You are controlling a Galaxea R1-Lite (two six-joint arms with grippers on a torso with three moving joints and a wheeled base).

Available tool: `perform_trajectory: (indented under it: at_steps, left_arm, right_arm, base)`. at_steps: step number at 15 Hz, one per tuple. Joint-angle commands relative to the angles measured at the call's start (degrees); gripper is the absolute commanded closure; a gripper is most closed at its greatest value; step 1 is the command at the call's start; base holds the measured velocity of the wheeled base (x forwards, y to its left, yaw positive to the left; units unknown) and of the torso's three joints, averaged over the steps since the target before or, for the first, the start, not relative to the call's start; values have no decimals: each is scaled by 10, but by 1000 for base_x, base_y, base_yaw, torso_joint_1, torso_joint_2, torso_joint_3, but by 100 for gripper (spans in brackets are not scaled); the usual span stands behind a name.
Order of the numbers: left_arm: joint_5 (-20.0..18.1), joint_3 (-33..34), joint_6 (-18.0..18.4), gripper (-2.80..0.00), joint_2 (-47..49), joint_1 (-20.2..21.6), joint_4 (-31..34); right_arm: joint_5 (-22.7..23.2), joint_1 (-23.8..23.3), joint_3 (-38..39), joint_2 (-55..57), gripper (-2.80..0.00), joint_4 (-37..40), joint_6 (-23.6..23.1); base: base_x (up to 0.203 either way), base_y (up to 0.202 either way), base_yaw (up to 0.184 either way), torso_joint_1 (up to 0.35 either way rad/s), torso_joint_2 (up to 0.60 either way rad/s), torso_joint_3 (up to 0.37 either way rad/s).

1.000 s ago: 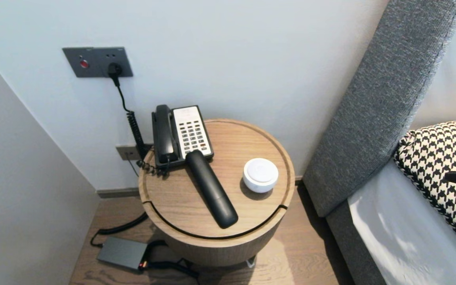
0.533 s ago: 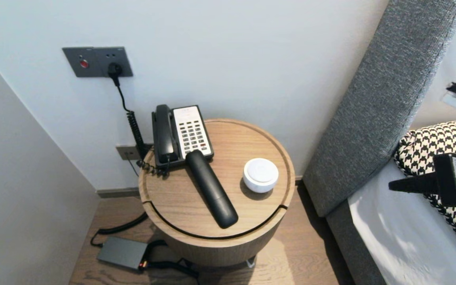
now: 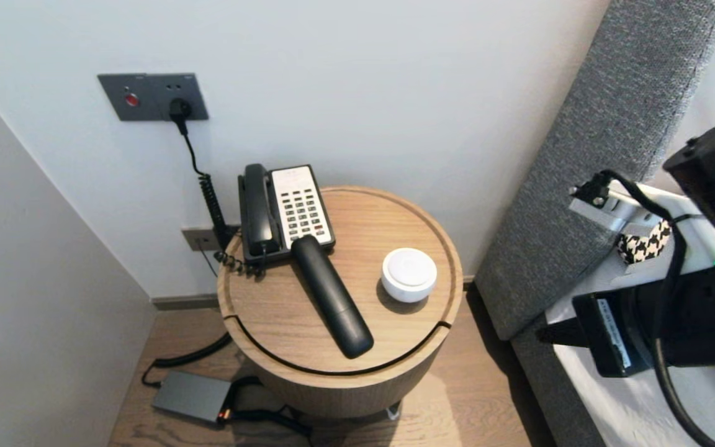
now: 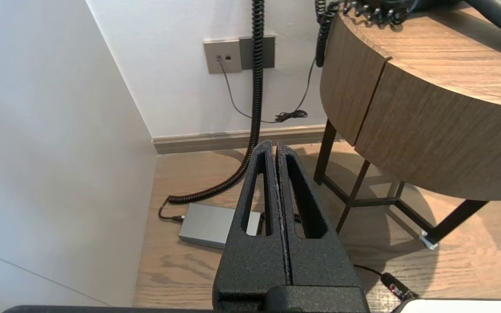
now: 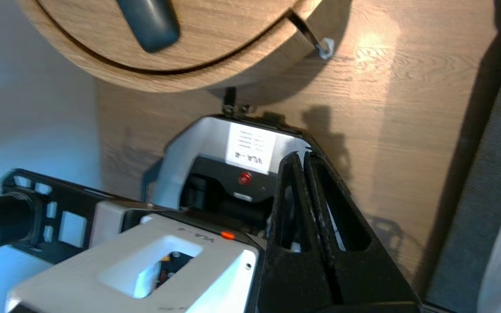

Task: Open the nightstand drawer

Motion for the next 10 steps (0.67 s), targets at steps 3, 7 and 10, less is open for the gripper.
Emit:
perform_trajectory:
  at_steps: [3, 7, 10]
  left_arm:
    - [0, 7, 0, 0, -1, 0, -1]
    - [0, 7, 0, 0, -1, -1, -1]
    - [0, 7, 0, 0, -1, -1, -1]
  right_arm:
    - [-7, 29, 1, 55, 0, -8, 4]
    - [-8, 30, 6, 76, 0, -46, 3]
    - [-10, 47, 16, 101, 0, -74, 4]
  base:
    - [0, 0, 0, 0, 0, 0]
    - [0, 0, 0, 0, 0, 0]
    - [0, 0, 0, 0, 0, 0]
